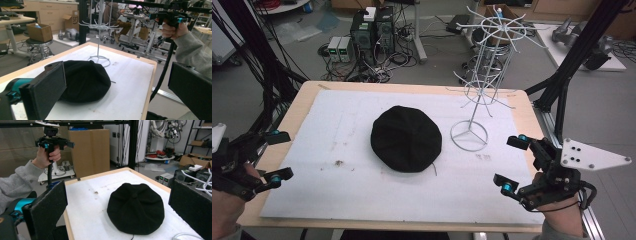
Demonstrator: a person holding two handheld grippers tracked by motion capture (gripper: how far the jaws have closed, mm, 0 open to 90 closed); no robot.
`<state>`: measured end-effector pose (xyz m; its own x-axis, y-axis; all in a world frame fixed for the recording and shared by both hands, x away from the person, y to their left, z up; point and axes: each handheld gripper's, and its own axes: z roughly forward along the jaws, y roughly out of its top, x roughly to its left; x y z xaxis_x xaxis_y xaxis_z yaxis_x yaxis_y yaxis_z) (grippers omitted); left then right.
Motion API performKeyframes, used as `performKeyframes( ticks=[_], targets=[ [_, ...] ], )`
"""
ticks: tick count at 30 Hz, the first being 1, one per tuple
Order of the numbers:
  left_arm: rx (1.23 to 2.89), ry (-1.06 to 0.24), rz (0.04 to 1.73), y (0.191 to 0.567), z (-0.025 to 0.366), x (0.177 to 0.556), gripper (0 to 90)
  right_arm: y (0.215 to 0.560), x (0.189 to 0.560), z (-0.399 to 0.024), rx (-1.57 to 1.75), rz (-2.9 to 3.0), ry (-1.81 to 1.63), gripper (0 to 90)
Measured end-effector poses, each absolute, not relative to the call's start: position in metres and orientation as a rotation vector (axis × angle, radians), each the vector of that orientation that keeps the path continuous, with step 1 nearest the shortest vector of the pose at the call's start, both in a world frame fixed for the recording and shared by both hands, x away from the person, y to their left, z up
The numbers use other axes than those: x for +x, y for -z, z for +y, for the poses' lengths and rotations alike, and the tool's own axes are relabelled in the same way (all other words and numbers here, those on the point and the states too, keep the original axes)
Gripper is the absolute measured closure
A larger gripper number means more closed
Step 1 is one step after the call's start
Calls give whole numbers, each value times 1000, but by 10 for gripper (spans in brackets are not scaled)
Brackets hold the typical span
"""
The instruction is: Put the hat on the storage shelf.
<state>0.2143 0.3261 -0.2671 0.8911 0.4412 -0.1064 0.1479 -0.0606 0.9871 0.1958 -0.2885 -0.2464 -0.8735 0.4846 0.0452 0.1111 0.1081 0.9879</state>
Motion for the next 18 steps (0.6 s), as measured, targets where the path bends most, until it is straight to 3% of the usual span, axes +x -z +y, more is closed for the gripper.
performKeyframes(
  ticks=[18],
  targets=[
    [1650,-254,471,269,323,215,17,252,209,-274,581,2150,-1799,9]
  ],
)
